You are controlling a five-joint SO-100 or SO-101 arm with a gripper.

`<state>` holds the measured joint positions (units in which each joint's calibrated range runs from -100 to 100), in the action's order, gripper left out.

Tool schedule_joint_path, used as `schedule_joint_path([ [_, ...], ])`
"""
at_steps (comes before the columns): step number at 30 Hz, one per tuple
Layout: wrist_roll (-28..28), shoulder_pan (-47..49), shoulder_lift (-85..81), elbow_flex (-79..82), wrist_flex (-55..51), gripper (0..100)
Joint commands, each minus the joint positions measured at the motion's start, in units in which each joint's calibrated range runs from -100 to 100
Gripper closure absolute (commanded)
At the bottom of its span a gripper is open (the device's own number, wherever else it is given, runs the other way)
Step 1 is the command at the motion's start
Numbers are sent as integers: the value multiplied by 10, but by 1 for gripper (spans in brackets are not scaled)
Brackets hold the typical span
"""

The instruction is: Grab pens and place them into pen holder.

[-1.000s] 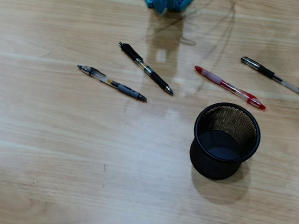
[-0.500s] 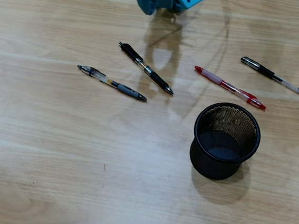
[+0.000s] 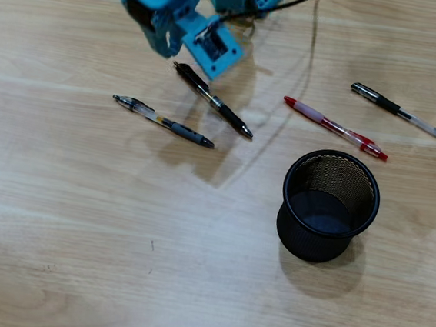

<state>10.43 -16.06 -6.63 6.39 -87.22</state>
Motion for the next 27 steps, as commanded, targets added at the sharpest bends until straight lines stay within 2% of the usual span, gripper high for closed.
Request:
schedule_joint_path([
  [1,-3,-6,23,15,51,73],
  [4,1,-2,47,39,95,64],
  [22,11,25,232,38,216,67],
  [27,11,30,259,38,222,67],
])
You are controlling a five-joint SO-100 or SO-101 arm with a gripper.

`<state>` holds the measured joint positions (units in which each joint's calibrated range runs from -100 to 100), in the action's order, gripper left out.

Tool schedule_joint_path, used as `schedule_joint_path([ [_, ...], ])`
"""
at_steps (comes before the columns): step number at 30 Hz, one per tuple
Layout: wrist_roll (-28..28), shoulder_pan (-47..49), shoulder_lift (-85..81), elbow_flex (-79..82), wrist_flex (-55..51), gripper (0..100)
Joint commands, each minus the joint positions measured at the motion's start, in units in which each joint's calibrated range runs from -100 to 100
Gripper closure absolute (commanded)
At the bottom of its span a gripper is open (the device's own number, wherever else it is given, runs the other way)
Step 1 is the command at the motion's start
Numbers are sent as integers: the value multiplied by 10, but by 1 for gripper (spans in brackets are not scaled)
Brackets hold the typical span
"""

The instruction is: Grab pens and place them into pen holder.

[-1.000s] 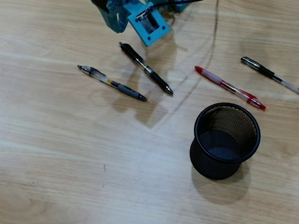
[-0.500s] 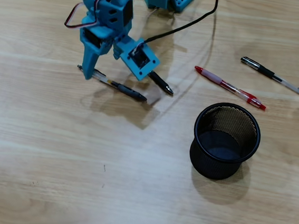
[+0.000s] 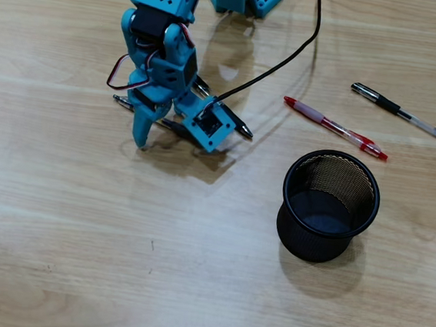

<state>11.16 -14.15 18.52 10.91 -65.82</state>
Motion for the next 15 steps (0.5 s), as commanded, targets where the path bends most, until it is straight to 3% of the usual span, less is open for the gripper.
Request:
schedule_joint_path([
  [1,5,11,7,-7,8,68],
  [4,18,11,8,-5,6,76],
  [8,18,11,8,-1,8,96],
  [15,18,8,4,-6,2,98],
])
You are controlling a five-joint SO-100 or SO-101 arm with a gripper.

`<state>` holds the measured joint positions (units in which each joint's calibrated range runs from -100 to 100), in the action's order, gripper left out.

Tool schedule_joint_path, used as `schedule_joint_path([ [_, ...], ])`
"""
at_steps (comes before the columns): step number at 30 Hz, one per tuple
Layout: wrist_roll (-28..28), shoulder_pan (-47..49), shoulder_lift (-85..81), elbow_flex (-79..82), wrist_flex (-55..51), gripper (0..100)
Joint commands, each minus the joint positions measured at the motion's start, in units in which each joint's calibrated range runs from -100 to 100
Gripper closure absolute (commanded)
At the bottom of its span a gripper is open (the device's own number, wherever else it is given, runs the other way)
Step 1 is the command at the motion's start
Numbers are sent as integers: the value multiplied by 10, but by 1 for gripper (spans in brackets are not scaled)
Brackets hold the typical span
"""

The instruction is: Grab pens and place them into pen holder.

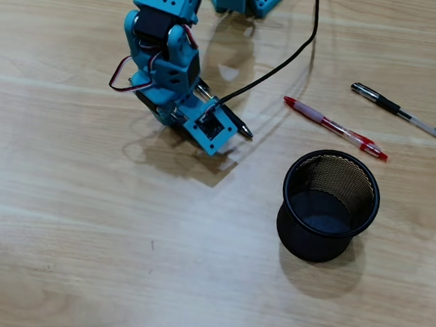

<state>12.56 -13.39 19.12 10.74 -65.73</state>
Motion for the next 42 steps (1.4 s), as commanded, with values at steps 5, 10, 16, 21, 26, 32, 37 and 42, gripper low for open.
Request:
schedule_joint_path([
  [5,24,2,-87,-4,-30,98],
  [10,61,14,-232,-11,-85,98],
  [16,148,76,-430,-7,-88,98],
  [21,232,149,-492,-11,-87,98],
  [26,285,230,-496,-6,35,98],
  [32,312,296,-438,-16,232,98],
  [37,336,343,-341,-62,352,98],
  [42,361,382,-253,-125,420,98],
])
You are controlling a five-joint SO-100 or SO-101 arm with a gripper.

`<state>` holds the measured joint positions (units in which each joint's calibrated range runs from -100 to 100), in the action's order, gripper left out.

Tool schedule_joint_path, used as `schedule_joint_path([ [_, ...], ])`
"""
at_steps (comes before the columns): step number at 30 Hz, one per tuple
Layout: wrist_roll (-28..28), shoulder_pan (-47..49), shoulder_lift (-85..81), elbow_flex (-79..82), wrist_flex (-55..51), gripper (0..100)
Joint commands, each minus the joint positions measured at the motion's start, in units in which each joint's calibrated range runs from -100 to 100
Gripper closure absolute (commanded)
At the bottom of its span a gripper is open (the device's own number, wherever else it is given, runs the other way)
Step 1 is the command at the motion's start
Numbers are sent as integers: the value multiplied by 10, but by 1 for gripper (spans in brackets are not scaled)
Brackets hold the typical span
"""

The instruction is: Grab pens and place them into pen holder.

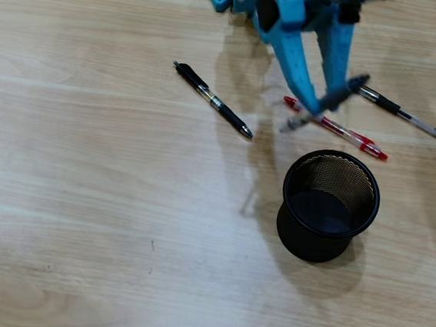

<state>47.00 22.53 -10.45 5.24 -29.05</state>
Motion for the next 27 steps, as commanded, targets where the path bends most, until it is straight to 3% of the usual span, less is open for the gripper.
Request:
schedule_joint_path([
  [1,23,30,54,-77,59,98],
  [11,52,61,132,-79,179,98],
  [15,52,66,138,-78,179,96],
  [20,52,70,141,-78,176,86],
  [27,50,69,136,-65,172,90],
])
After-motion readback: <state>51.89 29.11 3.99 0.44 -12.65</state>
